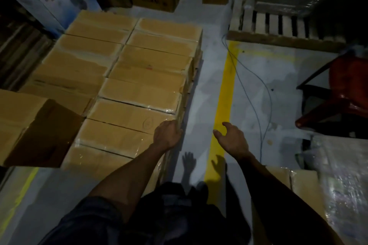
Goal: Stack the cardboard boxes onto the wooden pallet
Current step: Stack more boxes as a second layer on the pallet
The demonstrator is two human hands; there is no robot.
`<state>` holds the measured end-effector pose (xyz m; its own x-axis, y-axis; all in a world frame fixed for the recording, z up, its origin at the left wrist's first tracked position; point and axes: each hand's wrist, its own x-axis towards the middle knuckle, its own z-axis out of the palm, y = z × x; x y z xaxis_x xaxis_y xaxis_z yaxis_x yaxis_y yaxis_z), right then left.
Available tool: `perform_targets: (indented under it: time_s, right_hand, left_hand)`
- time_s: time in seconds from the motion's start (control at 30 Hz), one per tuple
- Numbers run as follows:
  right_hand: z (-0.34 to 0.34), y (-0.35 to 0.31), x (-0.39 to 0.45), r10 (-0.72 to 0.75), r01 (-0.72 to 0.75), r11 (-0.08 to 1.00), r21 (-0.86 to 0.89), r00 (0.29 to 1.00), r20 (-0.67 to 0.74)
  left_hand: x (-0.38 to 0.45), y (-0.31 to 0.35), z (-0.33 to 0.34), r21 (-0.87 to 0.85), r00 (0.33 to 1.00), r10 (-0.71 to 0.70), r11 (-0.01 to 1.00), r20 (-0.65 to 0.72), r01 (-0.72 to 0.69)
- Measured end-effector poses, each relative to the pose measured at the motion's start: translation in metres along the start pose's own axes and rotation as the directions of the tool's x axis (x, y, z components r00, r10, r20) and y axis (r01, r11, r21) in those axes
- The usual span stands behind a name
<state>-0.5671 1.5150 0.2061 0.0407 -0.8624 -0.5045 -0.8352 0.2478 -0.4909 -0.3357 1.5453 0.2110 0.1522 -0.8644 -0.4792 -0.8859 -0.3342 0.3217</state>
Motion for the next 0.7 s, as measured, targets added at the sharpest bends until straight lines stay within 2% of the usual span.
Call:
perform_targets:
  time_s: [0.23,0.4,0.57,0.7]
  right_hand:
    - [-0.056,-0.002,0.068,-0.011,0.011,1.0,-0.019,1.0,0.0]
    - [-0.097,-0.026,0.168,-0.028,0.028,0.998,-0.053,1.0,-0.004]
    - [-0.158,-0.071,0.283,-0.026,0.027,0.996,-0.089,1.0,0.013]
    - [-0.211,-0.115,0.37,-0.027,0.024,0.996,-0.088,0.999,-0.032]
  left_hand:
    - [0.085,0.051,-0.015,-0.068,1.0,-0.019,0.997,0.007,0.019]
    - [0.191,0.079,-0.036,-0.111,1.0,-0.008,0.994,-0.013,0.006]
    - [0.305,0.108,-0.089,-0.152,0.998,-0.038,0.988,-0.057,0.029]
    - [0.387,0.142,-0.155,-0.139,0.996,-0.065,0.989,-0.059,0.056]
